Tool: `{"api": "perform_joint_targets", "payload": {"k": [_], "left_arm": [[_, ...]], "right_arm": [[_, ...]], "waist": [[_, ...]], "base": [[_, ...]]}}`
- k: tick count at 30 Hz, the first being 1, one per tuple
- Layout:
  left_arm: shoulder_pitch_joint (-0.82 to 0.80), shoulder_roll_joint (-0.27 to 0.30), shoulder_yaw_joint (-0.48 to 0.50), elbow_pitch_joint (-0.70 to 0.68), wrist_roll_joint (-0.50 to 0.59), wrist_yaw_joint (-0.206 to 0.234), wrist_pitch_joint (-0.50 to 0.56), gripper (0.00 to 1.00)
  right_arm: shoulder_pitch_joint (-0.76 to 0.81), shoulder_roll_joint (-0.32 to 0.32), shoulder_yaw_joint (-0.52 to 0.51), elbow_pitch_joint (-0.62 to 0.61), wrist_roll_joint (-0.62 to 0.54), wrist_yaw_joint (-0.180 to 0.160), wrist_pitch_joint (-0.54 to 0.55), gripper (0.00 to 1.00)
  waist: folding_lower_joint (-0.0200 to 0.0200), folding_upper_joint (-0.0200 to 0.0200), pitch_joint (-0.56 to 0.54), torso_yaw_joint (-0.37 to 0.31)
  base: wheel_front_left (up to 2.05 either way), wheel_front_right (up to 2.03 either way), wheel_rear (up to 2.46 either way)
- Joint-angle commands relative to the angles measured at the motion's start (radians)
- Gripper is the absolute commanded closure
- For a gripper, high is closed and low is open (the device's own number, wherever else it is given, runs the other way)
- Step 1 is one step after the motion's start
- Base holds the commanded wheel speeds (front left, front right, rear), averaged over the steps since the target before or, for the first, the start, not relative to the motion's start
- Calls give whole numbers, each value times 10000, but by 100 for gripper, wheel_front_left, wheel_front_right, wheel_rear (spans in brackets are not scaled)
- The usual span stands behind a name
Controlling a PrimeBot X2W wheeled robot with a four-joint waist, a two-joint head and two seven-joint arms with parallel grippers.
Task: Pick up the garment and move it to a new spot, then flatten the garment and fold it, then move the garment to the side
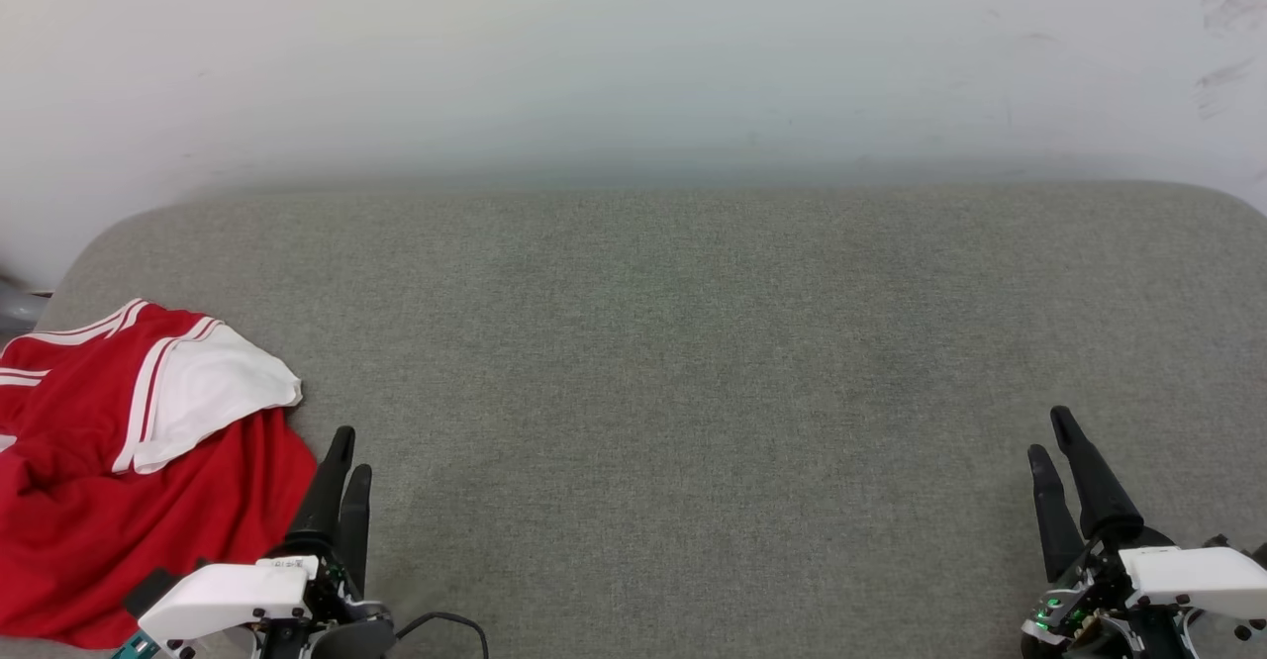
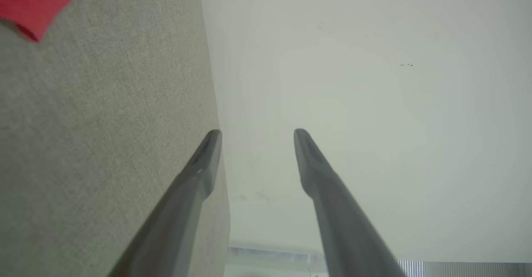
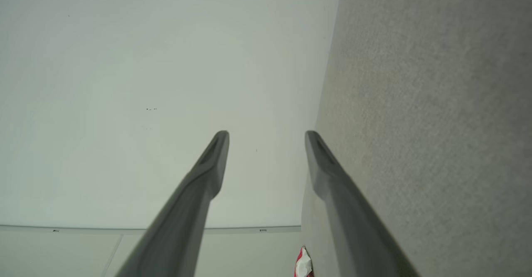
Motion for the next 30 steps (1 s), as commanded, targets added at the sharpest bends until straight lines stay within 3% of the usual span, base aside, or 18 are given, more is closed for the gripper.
{"api": "perform_joint_targets", "payload": {"k": [1,21,30], "left_arm": [[-194,19,-113,-300,0,-7,-123,0],[0,25,-882,-1728,355,-14,-1042,0],[111,30,-1009,-2284,2096,-17,-1401,0]], "right_arm": [[-116,-7,64,-278,-95,2,-126,0],[289,-125,690,-1712,-398,2,-1009,0],[427,-373,875,-2062,-1892,2,-1376,0]], "waist": [[0,0,2,1],[0,0,3,54],[0,0,-13,85]], "base": [[0,0,0],[0,0,0],[0,0,0]]}}
